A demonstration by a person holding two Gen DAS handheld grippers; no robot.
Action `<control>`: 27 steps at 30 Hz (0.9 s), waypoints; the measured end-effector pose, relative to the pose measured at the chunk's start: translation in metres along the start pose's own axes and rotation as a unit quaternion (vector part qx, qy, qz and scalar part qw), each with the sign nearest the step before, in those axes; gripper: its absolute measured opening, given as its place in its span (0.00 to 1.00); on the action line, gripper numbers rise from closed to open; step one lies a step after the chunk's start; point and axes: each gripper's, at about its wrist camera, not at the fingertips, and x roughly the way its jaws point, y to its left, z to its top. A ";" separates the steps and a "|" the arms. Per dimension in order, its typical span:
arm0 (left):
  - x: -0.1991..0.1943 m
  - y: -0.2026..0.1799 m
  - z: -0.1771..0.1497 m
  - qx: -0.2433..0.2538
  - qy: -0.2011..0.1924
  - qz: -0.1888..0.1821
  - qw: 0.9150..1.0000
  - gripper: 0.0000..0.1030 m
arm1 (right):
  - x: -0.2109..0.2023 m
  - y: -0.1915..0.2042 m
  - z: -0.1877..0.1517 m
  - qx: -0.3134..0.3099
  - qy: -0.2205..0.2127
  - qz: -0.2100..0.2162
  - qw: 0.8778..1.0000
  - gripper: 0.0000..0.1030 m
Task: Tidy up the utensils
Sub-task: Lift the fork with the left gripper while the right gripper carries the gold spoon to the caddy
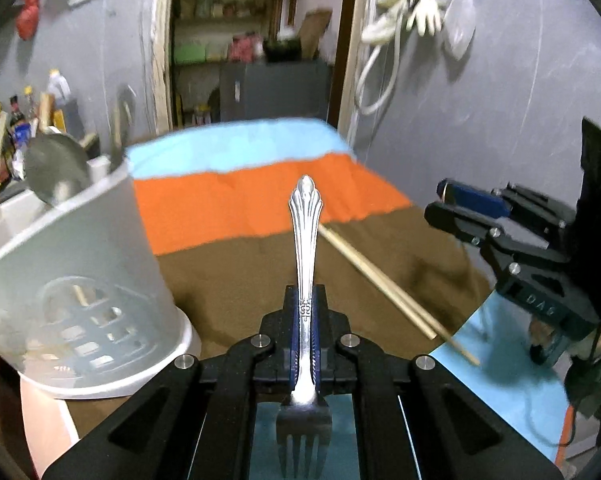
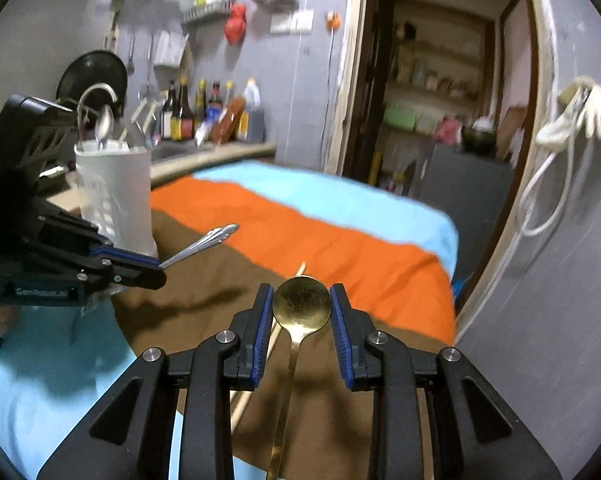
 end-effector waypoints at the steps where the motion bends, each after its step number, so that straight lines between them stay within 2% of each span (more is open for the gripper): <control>1: -0.007 0.000 0.000 -0.004 -0.022 -0.006 1.000 0.03 | -0.003 0.002 0.002 0.001 -0.009 -0.003 1.000 0.25; 5: -0.024 -0.001 0.003 -0.006 -0.081 -0.009 0.997 0.03 | -0.016 0.002 0.013 0.020 -0.051 -0.001 0.998 0.25; 13: -0.054 0.000 0.017 -0.019 -0.161 -0.012 0.987 0.03 | -0.033 0.008 0.050 0.038 -0.114 0.007 0.993 0.25; 21: -0.103 0.018 0.037 -0.024 -0.217 0.009 0.976 0.03 | -0.038 0.015 0.093 0.056 -0.173 0.032 0.983 0.25; 27: -0.148 0.044 0.045 -0.034 -0.251 0.038 0.967 0.03 | -0.031 0.034 0.125 0.063 -0.221 0.069 0.971 0.25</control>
